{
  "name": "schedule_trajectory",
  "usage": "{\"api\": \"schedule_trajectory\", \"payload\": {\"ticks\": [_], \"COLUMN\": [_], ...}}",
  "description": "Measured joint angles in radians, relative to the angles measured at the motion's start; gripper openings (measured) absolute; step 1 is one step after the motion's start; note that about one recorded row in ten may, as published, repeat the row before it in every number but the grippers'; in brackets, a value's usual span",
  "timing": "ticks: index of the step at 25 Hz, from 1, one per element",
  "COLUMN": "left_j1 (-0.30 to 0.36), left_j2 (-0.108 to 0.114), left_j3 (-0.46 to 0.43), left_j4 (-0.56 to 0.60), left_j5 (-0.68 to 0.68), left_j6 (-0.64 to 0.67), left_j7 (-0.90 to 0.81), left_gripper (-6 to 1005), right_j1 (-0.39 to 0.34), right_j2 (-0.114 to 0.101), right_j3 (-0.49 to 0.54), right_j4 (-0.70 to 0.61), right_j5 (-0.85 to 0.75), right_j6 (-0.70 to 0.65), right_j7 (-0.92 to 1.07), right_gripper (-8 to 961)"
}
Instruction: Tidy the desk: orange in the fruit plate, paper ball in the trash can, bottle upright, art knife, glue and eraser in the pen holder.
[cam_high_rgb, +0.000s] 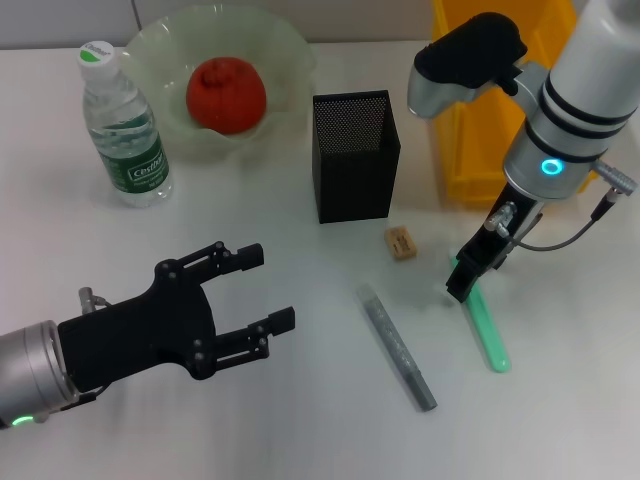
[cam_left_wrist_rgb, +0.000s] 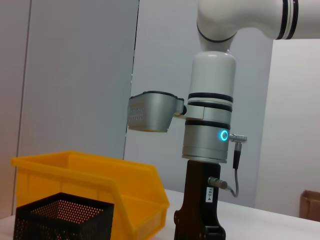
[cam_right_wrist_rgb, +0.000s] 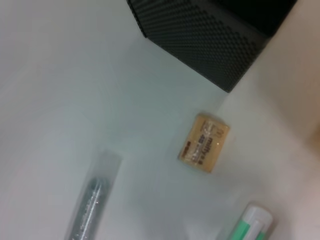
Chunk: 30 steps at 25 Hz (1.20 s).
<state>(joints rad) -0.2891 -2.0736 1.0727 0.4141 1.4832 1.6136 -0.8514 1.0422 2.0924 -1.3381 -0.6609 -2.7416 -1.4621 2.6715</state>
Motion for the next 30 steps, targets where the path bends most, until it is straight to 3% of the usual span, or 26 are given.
{"api": "schedule_trajectory", "payload": {"ticks": [8,13,30], "left_j1": [-0.001,0.001,-0.001], "left_j2": [0.000,0.000,0.000], "left_j3": [0.003,0.001,-0.002], "left_j4": [0.000,0.000,-0.012], "left_j5": [0.000,0.000,0.000], "left_j6": [0.000,0.000,-0.003], "left_j7": [0.000,0.000,0.011], "left_gripper": [772,772,772], "right_j1": [-0.001,-0.001,-0.003], "right_j2": [0.000,0.000,0.000], "right_j3": [-0.028,-0.028,-0.027], "right_j4": [0.001,0.005,0.006], "right_j5": [0.024,0.024,0.025], "right_j6": [0.015,0.016,0.019], "right_j7": [0.003,0.000,-0.002], "right_gripper": [653,564,526]}}
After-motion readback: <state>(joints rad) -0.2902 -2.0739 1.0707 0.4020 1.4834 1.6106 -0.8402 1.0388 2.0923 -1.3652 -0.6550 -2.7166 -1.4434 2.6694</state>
